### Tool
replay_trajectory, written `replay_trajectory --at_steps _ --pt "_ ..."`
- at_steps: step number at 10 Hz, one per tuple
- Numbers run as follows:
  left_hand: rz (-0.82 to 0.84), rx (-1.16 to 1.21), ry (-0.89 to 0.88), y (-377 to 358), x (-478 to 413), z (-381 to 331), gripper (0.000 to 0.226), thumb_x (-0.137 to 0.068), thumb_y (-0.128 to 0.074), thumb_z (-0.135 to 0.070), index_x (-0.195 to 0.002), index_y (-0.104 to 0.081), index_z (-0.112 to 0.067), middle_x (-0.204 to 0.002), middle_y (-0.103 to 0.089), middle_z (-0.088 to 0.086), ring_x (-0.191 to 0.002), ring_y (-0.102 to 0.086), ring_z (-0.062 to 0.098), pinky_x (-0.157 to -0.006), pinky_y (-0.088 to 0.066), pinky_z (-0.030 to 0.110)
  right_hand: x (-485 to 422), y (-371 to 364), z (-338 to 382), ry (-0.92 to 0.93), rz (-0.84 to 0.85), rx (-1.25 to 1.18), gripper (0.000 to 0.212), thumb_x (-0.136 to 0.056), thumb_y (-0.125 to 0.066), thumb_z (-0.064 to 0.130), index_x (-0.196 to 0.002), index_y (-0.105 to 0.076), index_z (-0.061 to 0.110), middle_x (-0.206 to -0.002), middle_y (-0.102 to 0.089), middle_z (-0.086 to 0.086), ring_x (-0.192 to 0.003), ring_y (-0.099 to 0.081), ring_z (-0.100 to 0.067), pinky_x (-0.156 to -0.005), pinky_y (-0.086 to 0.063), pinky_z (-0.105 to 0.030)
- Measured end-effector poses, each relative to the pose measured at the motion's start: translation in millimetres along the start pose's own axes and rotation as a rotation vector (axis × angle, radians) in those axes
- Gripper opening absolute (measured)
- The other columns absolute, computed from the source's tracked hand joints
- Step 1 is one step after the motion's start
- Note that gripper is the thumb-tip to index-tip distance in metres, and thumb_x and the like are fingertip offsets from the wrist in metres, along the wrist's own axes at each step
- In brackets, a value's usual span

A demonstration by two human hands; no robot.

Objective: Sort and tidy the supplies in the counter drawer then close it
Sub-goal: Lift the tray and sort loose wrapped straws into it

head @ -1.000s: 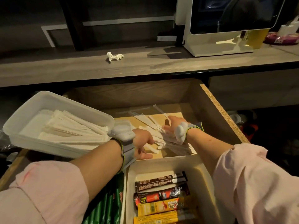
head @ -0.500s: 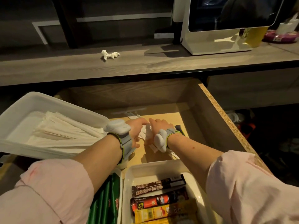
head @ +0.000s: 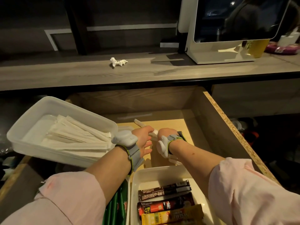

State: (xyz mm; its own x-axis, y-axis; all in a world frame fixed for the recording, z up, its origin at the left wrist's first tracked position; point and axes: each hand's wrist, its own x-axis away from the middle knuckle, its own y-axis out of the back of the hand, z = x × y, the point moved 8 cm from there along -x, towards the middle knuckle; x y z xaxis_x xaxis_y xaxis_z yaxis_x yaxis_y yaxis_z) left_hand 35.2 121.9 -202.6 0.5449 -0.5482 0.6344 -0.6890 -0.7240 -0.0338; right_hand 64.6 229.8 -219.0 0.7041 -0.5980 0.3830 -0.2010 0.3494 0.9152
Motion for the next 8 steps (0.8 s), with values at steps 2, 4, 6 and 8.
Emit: replay_trajectory --at_steps 2,4,6,8 --pt "-0.006 0.067 -0.039 0 9 -3 0.047 -0.097 -0.046 -0.021 -0.142 -0.040 -0.009 -0.140 -0.049 0.011 -0.123 -0.052 0.025 -0.107 -0.037 0.042 3 9 -11 0.064 0.024 -0.257 0.008 -0.092 -0.055 0.014 -0.090 -0.048 0.015 -0.092 -0.049 -0.006 -0.085 -0.045 -0.018 -0.074 -0.037 -0.028" --pt "0.024 -0.018 -0.273 1 10 -37 0.050 -0.094 -0.053 -0.029 -0.140 -0.043 -0.012 -0.149 -0.041 0.013 -0.138 -0.038 0.031 -0.107 -0.035 0.046 23 60 -11 0.189 -0.161 -0.864 0.021 -0.092 -0.049 0.006 -0.112 -0.054 0.002 -0.087 -0.057 -0.014 -0.059 -0.056 -0.014 -0.057 -0.049 -0.027" --pt "0.077 -0.217 -0.465 -16 23 -64 0.051 -0.082 -0.067 -0.044 -0.124 -0.050 -0.020 -0.107 -0.065 0.005 -0.093 -0.058 0.019 -0.084 -0.048 0.039 47 58 15 0.347 -0.232 -0.849 0.034 -0.093 -0.049 0.004 -0.128 -0.053 0.003 -0.091 -0.064 -0.014 -0.084 -0.063 -0.025 -0.081 -0.055 -0.035" --pt "0.043 -0.157 -0.403 -17 12 -41 0.036 -0.093 -0.056 -0.022 -0.129 -0.057 -0.021 -0.117 -0.063 0.011 -0.105 -0.059 0.025 -0.091 -0.052 0.039 49 46 17 0.382 -0.162 -0.876 0.049 -0.086 -0.061 0.000 -0.133 -0.050 0.006 -0.125 -0.060 -0.018 -0.117 -0.056 -0.026 -0.101 -0.044 -0.028"
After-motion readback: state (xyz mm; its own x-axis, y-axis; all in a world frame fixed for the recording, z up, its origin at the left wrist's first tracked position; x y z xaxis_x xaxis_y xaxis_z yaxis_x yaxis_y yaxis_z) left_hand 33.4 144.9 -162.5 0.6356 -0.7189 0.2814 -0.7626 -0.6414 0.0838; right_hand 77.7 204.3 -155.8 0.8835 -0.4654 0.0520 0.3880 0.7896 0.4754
